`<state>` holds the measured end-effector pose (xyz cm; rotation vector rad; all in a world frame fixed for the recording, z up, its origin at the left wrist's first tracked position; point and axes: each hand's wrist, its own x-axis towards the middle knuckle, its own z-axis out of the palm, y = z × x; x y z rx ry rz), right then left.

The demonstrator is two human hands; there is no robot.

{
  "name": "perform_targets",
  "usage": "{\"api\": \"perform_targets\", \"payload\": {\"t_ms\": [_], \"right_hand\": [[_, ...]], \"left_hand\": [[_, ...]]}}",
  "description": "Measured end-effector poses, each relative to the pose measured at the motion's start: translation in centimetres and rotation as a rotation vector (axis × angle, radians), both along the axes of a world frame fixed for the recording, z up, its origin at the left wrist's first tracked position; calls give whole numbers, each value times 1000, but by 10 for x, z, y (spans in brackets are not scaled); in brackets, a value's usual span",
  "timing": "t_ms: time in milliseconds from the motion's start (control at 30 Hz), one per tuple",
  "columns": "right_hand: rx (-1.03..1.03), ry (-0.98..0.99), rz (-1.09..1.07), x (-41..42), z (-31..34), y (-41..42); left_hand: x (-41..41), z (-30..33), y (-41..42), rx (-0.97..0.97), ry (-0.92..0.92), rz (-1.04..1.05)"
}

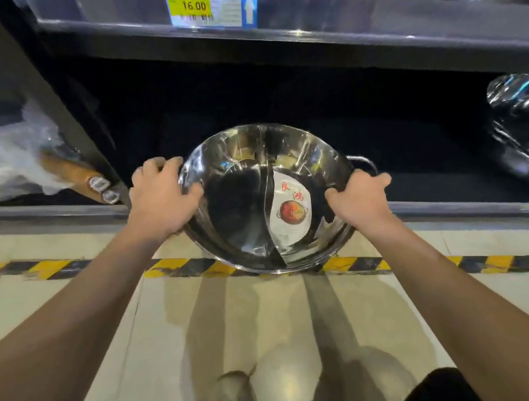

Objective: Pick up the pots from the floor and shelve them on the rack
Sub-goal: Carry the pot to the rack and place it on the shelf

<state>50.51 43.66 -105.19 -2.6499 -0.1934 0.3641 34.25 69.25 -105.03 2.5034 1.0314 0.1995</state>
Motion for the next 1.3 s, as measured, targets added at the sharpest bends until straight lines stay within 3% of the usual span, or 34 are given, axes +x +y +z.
{"api": "perform_targets", "payload": {"t_ms": [100,267,467,567,667,967,1167,1300], "right_hand": [[-32,35,-25,7,1,9],[-83,55,53,18,8,10],[-43,19,255,-18,6,-32],[-63,-120,410,-57,-7,-52],[-71,-215,442,-49,-21,-45],[-150,-199,401,16,-43,26],[-245,-179,462,35,-57,54],[-297,-128,478,35,-59,58]], "left_hand": [[-39,0,-25,35,-108,24],[-88,-30,-92,-262,-118,-100],[-70,-42,-91,-83,-196,-93],[-60,-43,-85,-4,-255,-105],[-43,-41,-73,-78,-199,-68],[10,-57,-15,-105,-102,-67],[33,-58,24,-38,173,-104],[32,-58,24,-118,232,-72]]}}
